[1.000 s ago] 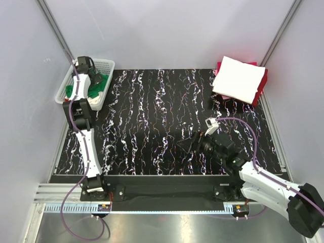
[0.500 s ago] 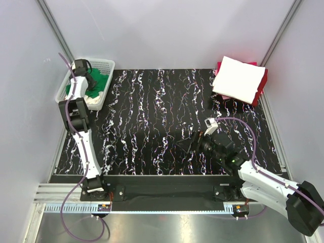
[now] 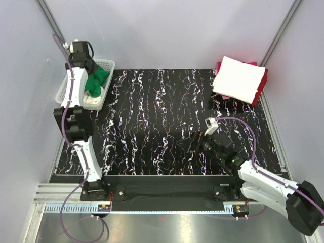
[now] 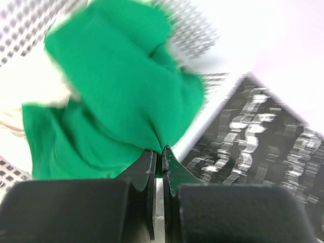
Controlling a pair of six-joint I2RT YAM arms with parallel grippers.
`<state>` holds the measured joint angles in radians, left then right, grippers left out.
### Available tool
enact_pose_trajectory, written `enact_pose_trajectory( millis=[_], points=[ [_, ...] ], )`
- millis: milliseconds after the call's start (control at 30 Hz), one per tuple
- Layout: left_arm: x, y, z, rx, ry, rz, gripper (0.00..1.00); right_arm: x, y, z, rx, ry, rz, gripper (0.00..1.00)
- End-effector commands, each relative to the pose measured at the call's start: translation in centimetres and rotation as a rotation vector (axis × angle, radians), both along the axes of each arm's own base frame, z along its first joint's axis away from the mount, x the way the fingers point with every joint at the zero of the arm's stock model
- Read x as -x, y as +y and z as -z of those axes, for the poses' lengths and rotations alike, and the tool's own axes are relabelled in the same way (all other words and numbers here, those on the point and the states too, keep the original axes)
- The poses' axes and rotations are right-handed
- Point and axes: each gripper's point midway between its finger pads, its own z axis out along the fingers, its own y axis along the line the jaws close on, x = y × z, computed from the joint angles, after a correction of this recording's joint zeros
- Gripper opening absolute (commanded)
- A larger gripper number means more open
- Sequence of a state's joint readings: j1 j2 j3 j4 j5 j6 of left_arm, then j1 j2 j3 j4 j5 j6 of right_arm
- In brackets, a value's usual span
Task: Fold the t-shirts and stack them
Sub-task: Grab the tshirt from the pile, then move the tshirt to the center of the board
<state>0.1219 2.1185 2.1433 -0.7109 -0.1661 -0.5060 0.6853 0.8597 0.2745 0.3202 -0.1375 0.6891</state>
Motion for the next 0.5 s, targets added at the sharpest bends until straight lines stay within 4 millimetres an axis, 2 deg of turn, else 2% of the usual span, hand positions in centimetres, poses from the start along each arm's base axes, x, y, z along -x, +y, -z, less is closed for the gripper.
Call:
enact_pose_trajectory(
  millis=[0,33,67,100,167,200,300,400,433,467],
  points=[
    [1.9,-3.4,-15.4,-0.056,-0.299,0.052,0.00,-0.7,-0.1,-1.5,-0.026,-0.044,0.034,1.00],
    [2.6,-4.3,-16.9,-0.061,-0.318,0.077,0.00,-0.7,-0.1,-1.5,-0.026,-0.044,0.034,1.00],
    [3.0,-6.2,-18.5,-0.061,-0.348,0.120,0.00,-0.7,-0.2,-1.6,-0.029,-0.049,0.035,1.00],
    [4.3,-7.3,-22.0,-0.064,-0.421,0.148,0.00,-0.7,-0.3,-1.7,-0.032,-0.054,0.043,1.00],
    [6.0,-11.0,-25.1,-0.072,-0.488,0.242,0.00,-0.6,-0.6,-2.0,-0.040,-0.068,0.050,1.00],
    [7.8,-11.8,-27.4,-0.079,-0.538,0.258,0.00,-0.6,-0.8,-2.2,-0.045,-0.078,0.060,1.00],
    [11.5,-14.3,-30.8,-0.052,-0.615,0.321,0.00,-0.5,-1.6,-2.5,-0.062,-0.098,0.093,1.00],
    [13.7,-16.8,-31.0,0.048,-0.623,0.426,0.01,-0.6,-2.3,-2.8,-0.078,-0.110,0.129,1.00],
    [14.3,-18.1,-30.1,0.084,-0.592,0.479,0.19,-0.4,-2.4,-2.5,-0.073,-0.101,0.131,1.00],
    [14.5,-19.9,-28.1,0.105,-0.533,0.541,0.39,-0.3,-2.5,-2.9,-0.081,-0.107,0.131,1.00]
  ],
)
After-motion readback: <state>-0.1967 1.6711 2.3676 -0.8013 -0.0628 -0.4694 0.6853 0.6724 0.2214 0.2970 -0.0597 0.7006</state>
